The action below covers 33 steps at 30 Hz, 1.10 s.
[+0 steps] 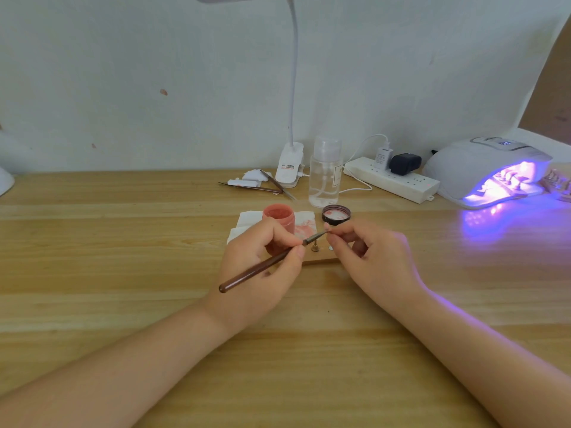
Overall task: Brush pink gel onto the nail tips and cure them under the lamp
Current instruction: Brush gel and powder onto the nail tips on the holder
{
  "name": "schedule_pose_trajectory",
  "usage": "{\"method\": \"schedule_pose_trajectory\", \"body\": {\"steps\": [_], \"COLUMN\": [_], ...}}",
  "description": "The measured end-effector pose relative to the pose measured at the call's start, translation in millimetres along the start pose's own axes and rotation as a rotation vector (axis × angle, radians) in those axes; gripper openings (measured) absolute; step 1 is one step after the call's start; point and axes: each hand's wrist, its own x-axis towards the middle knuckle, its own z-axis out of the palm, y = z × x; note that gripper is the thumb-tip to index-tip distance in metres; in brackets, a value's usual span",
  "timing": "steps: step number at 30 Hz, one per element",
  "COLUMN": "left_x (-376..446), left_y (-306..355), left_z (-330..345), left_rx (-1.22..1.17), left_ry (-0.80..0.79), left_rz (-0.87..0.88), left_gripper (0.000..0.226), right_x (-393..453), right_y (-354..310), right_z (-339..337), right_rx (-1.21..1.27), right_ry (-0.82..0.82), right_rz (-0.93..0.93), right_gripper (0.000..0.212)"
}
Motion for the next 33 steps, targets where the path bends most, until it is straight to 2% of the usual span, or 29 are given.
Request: {"method": "schedule_pose_trajectory", "body": {"steps": [4,8,12,16,21,25,28,33], "left_x": [0.7,2.3,0.9,2.0,30.6,73.3,98.1,117.0], "left_y": [3.2,1.4,1.0,6.1,21.1,15.8,4.6,-10.6], "left_z": [-3.7,-1.3,-1.0,-6.0,-12.5,-32.6,-42.2,-33.3], "left_rx": [-0.003,0.028,0.01,-0.026,-0.025,0.158,0.297,0.378], "left_ry": [0.015,0.06,0.028,0.003,0.065,0.167,0.022,-0.17], "left_rz": [0.015,-0.062,-0.073,-0.068,-0.244,-0.431,-0.592,-0.706], "left_gripper": [0.006,0.014,0.007,0.015,0.025,0.018,0.019,0.017], "right_x": [-0.6,-0.4,-0.1,-0.2,-0.7,-0.9,-0.8,-2.0], "right_y": [2.3,1.2,1.1,1.7,1.4,1.1,2.2,0.6], "right_z": [0.6,0.8,0.7,1.6,1.2,1.5,1.8,1.2], "right_rx": [0.016,0.008,0.02,0.021,0.022,0.025,0.031,0.044], "right_ry": [0.001,0.007,0.01,0.017,-0.002,-0.015,-0.024,-0.016], "right_rz": [0.022,0.004,-0.001,0.01,0.01,0.021,0.041,0.036], "right_gripper": [0.007,0.007,0.008,0.007,0.008,0.008,0.008,0.009]}}
